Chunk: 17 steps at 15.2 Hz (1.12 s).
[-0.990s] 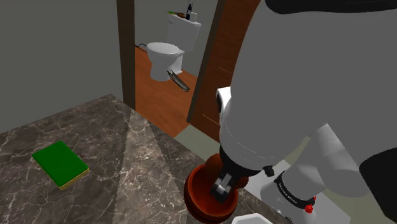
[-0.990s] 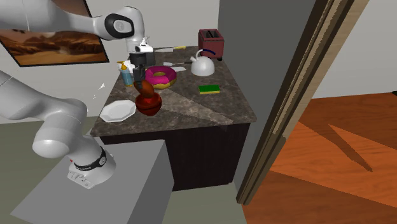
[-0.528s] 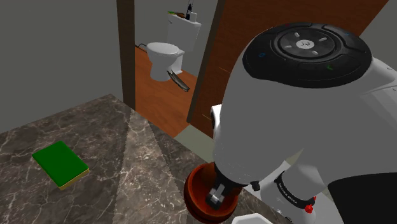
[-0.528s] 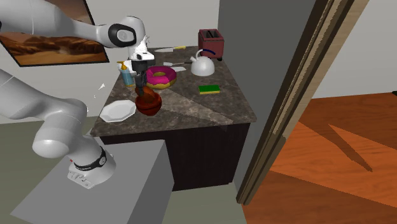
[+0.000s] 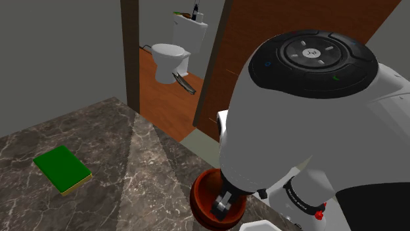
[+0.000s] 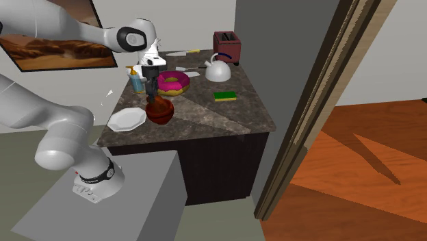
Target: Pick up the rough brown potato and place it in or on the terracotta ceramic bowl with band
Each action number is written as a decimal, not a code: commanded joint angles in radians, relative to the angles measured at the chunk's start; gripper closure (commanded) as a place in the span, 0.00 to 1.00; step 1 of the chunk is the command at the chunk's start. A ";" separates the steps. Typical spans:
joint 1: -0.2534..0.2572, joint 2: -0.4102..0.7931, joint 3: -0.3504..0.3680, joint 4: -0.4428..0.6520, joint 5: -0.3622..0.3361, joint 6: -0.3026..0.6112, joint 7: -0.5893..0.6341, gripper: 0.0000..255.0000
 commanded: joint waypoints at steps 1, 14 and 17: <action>0.000 0.000 0.000 0.000 0.000 0.000 0.000 0.00; -0.011 0.013 -0.006 0.136 -0.016 -0.122 0.009 0.00; -0.011 0.013 -0.006 0.136 -0.016 -0.122 0.009 0.00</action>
